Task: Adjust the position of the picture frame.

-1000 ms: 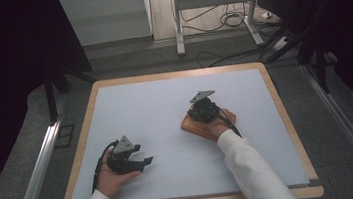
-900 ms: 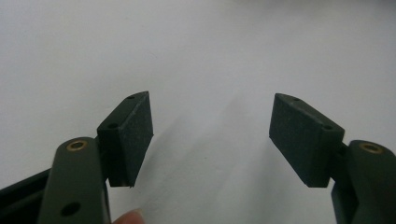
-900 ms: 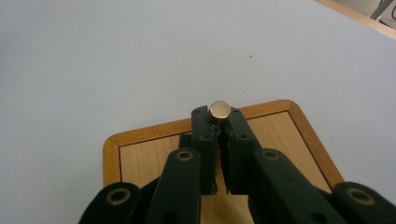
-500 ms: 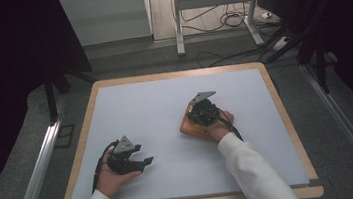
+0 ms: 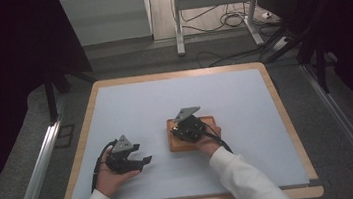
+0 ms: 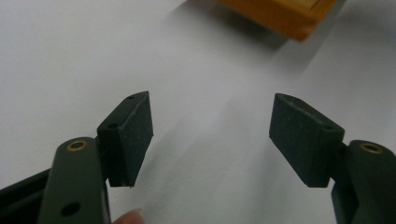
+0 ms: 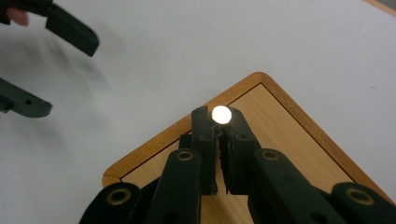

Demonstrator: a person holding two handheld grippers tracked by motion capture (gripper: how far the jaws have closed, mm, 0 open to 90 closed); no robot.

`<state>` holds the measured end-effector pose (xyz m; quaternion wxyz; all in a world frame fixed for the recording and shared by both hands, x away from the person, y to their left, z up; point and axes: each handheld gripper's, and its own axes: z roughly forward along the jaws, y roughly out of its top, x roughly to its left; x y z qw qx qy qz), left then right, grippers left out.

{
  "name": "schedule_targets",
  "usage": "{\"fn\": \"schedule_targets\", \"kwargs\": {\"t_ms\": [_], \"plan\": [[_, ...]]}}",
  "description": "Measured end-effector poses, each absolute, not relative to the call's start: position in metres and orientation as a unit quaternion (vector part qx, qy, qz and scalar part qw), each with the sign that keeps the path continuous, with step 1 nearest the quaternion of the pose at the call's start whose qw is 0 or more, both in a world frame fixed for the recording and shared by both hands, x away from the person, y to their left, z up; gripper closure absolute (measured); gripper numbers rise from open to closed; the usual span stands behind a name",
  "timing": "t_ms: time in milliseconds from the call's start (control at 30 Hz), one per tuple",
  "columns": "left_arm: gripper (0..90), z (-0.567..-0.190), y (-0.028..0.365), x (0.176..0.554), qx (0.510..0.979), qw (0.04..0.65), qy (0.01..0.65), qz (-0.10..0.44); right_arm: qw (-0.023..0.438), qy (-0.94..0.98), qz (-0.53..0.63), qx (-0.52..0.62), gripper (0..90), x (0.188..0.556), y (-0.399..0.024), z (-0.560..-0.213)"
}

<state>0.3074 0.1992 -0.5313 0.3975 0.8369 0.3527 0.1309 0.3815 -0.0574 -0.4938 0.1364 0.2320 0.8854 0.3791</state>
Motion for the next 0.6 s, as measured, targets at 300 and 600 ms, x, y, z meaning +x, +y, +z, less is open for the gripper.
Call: {"fn": "schedule_targets", "kwargs": {"t_ms": [300,600], "plan": [[29.8,-0.532,0.2,0.307,0.836,0.397,0.355,0.131,0.132,0.896,0.367,0.212,85.3,0.381,-0.026,-0.507],[29.7,-0.532,0.199,0.307,0.838,0.395,0.353,0.13,0.119,0.896,0.371,0.212,78.6,0.387,-0.024,-0.512]]}}
